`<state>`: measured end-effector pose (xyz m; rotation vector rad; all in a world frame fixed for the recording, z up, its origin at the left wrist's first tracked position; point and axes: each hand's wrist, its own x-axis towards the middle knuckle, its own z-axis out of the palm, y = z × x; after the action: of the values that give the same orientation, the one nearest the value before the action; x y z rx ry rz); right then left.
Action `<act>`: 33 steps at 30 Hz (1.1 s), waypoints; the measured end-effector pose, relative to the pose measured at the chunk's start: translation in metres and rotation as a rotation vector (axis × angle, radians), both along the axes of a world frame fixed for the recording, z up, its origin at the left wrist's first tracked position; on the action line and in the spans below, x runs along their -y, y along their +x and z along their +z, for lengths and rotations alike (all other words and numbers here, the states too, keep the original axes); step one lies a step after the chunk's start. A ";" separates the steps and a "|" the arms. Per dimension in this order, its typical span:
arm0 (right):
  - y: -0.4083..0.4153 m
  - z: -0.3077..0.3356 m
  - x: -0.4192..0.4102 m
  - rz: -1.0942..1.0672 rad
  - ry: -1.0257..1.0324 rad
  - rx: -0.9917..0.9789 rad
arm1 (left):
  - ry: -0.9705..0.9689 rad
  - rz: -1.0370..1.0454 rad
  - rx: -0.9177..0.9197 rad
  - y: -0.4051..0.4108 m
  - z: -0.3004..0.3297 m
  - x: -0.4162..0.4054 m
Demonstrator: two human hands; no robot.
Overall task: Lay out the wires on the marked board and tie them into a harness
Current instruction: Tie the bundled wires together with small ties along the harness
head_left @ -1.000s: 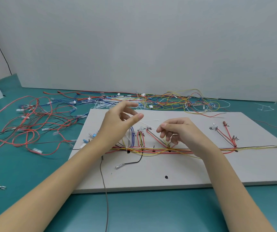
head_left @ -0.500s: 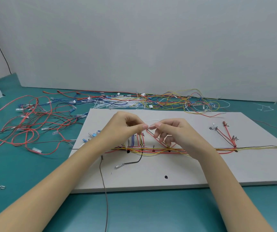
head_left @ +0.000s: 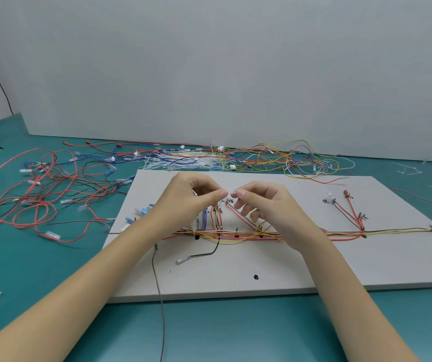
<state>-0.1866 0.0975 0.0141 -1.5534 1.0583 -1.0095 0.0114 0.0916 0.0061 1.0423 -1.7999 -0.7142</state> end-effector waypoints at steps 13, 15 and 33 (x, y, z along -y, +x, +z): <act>-0.011 0.002 0.008 -0.284 -0.072 0.029 | 0.183 0.023 0.135 0.021 0.006 0.009; -0.018 0.001 0.011 -0.383 -0.109 -0.039 | 0.219 0.049 0.239 0.028 0.003 0.013; -0.012 -0.014 0.015 -0.348 -0.040 -0.349 | 0.197 0.114 0.509 0.014 -0.013 0.008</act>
<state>-0.1985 0.0823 0.0001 -1.6499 1.6021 -1.0131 0.0255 0.0835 -0.0066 1.5524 -2.1012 -0.5982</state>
